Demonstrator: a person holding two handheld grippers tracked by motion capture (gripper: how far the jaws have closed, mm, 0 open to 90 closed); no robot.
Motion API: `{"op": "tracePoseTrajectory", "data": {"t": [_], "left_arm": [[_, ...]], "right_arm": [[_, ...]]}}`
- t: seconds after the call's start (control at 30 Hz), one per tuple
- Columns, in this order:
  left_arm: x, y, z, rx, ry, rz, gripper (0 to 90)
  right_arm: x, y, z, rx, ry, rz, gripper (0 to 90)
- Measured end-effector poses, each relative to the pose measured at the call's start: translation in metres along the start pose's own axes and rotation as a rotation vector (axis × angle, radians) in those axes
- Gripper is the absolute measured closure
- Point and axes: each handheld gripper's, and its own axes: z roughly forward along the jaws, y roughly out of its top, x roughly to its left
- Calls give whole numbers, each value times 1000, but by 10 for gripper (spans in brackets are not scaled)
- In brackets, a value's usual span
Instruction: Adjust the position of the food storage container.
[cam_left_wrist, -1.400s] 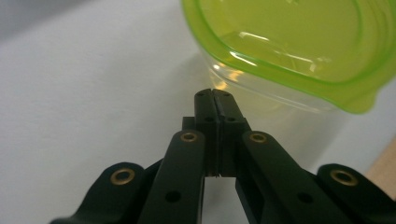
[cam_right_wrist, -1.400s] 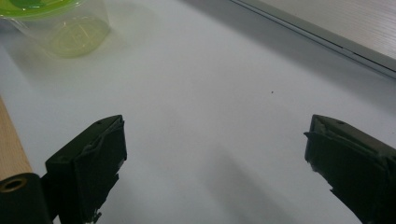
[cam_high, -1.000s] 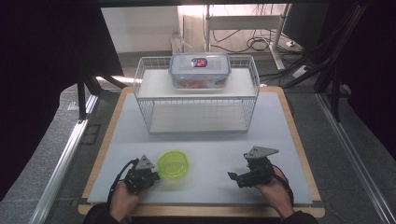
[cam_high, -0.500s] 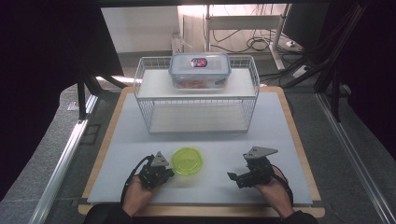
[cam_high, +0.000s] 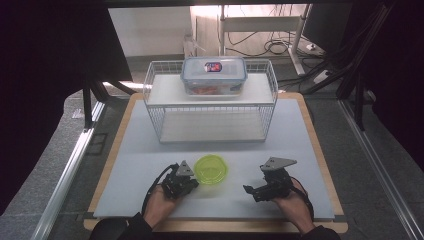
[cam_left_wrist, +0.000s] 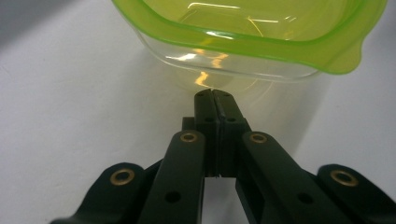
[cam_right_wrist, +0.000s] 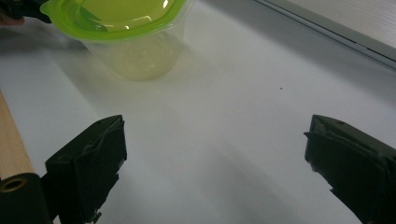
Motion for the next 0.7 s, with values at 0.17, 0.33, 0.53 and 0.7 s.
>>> {"op": "tracePoseTrajectory", "data": {"t": [0.17,0.33,0.53,0.7], "left_arm": [[0,-1,-9,-17,26,6,828],[1,-4,-24,-43,71,15,714],[1,-12,-42,-103,89,24,514],[-2,-17,-50,-139,112,64,366]], "right_arm": [[0,0,0,-1,3,2,55],[0,0,-1,-7,8,1,54],[0,0,-2,-15,16,5,51],[2,0,-2,-11,22,-10,50]]}}
